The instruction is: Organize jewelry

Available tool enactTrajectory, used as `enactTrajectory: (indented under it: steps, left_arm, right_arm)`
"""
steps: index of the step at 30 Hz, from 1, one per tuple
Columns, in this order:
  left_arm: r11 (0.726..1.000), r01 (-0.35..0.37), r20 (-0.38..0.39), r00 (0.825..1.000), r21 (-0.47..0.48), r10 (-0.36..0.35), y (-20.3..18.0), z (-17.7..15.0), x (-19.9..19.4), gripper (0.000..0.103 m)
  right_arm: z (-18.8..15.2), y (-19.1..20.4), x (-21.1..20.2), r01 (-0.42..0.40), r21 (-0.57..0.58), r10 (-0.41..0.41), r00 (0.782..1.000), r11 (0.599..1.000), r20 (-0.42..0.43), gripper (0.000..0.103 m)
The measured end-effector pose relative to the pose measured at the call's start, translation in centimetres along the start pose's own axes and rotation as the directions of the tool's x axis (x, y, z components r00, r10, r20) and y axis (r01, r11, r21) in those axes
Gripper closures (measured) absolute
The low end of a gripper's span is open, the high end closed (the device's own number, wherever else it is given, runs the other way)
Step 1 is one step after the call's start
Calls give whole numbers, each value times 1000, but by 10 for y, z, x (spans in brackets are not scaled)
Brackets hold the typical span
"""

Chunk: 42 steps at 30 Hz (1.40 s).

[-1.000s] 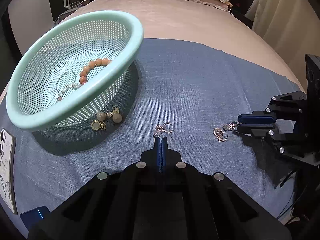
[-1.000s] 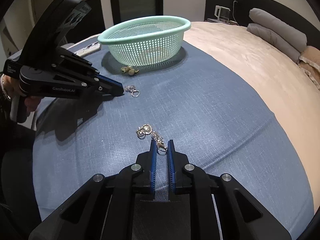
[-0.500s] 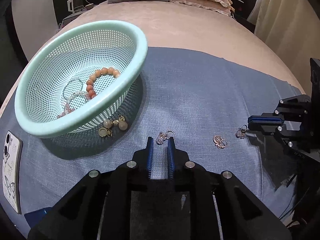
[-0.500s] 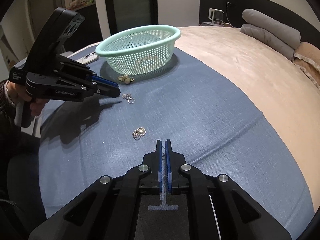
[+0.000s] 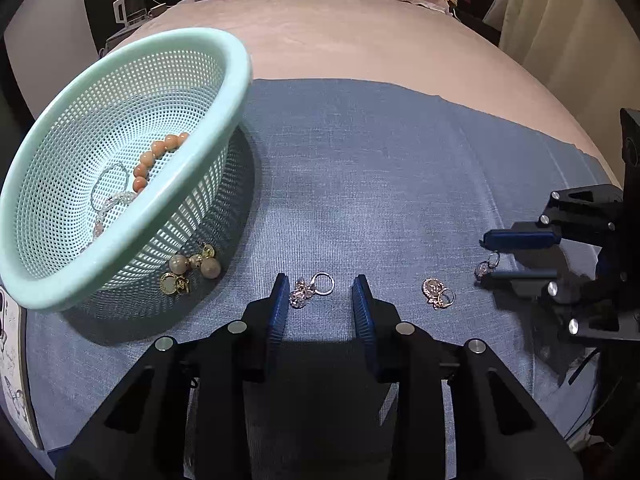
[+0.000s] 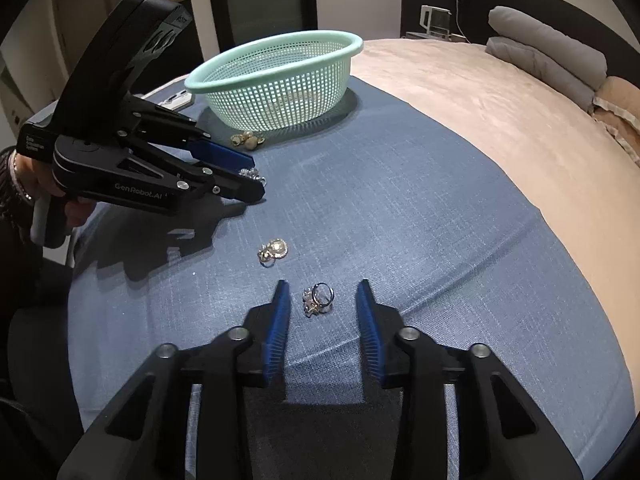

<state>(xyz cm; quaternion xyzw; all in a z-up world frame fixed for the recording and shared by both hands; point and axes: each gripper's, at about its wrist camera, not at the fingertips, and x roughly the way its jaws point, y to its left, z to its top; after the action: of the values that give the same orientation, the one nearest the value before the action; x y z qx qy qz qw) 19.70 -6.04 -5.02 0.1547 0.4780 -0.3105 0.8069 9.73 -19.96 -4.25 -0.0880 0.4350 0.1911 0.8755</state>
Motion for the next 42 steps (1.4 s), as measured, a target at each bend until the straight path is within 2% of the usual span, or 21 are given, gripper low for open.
enactTrajectory:
  steps: [1, 2, 8, 14, 20, 29, 35, 42]
  left_arm:
    - [1000, -4, -3, 1000, 2, 4, 0, 1, 1, 85]
    - [1000, 16, -7, 1000, -4, -17, 1, 1, 1, 95]
    - [1000, 16, -14, 1000, -11, -16, -1, -2, -5, 95]
    - [1000, -12, -6, 1000, -24, 12, 8, -9, -28, 95]
    - [998, -42, 61, 997, -47, 45, 26, -5, -78, 95]
    - [988, -134, 135, 980, -79, 144, 70, 12, -147, 95]
    - [982, -163, 126, 977, -93, 174, 89, 21, -149, 95]
    - [986, -140, 101, 984, -88, 148, 101, 22, -124, 95]
  right_arm:
    - [0, 0, 0, -3, -6, 3, 1000, 1000, -3, 93]
    - [0, 1, -1, -4, -9, 4, 1000, 1000, -1, 94]
    - [2, -4, -11, -11, 25, 11, 1000, 1000, 9, 94]
    - [18, -5, -33, 16, 25, -17, 998, 1000, 59, 94]
    - [54, 1, -58, 44, 3, -44, 993, 999, 113, 94]
    - [122, 18, -83, 52, -63, -37, 977, 997, 211, 94]
    - [163, 33, -79, 10, -100, 15, 968, 995, 252, 94]
    - [191, 47, -41, -35, -118, 61, 974, 992, 217, 94]
